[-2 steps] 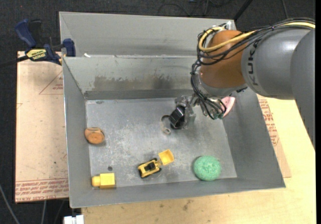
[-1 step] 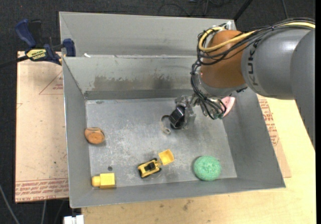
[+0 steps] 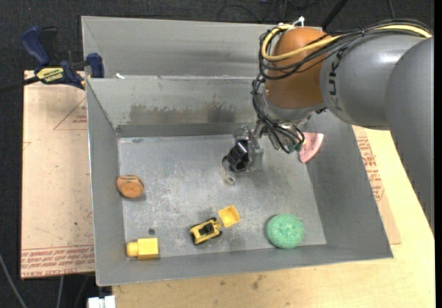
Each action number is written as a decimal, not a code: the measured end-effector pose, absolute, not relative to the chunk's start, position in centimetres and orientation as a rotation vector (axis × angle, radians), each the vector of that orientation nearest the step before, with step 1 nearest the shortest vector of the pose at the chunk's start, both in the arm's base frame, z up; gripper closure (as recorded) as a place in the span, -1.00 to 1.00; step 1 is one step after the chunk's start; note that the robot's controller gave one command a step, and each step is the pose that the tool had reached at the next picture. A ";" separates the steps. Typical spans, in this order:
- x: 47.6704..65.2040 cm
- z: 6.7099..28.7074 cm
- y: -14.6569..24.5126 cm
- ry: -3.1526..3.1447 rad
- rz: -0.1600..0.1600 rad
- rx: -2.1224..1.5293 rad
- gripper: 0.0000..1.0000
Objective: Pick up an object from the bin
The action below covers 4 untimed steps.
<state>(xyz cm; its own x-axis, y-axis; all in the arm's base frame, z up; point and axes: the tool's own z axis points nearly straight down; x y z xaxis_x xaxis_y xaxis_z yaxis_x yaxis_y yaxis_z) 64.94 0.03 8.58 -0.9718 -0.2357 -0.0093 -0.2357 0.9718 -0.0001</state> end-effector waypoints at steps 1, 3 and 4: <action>64.9 8.6 0.0 3.110 0.002 -0.371 1.00; 63.9 12.6 0.0 3.124 0.003 -0.377 1.00; 64.2 14.3 -0.2 3.102 -0.001 -0.376 1.00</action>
Offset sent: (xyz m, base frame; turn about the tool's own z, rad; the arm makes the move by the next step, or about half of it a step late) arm 0.0000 0.0000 0.0000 0.0000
